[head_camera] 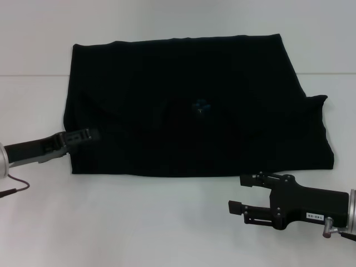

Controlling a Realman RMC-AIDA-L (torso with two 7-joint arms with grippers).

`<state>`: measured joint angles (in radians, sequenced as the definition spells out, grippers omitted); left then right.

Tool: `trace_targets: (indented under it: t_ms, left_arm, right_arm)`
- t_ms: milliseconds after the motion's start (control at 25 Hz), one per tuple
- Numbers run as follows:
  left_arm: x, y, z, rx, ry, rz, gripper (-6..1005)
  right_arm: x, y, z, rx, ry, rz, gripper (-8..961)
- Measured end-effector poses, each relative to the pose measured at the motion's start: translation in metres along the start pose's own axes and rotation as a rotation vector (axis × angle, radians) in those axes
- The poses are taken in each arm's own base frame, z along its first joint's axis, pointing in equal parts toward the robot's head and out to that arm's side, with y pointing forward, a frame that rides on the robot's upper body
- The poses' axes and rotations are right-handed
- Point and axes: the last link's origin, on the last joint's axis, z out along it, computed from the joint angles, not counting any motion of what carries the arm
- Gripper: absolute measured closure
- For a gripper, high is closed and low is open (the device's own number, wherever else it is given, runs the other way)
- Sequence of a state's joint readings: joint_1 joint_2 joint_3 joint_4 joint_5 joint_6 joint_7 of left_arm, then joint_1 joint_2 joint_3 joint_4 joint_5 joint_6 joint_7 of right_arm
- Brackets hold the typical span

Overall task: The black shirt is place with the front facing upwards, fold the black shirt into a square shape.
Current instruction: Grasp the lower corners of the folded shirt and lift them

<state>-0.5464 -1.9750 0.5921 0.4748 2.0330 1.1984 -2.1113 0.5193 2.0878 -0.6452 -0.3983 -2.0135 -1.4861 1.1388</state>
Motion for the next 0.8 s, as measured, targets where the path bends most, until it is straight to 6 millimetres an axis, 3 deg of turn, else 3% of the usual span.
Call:
trace_targets:
  t_ms: [400, 800]
  left_arm:
    - [-0.01, 0.004, 0.014, 0.02, -0.05, 0.066, 75]
    - [-0.018, 0.007, 0.016, 0.006, -0.104, 0.096, 84]
  right_arm:
    - [-0.001, 0.0, 0.002, -0.004, -0.001, 0.009, 147]
    - [0.0, 0.001, 0.0, 0.001, -0.009, 0.014, 147]
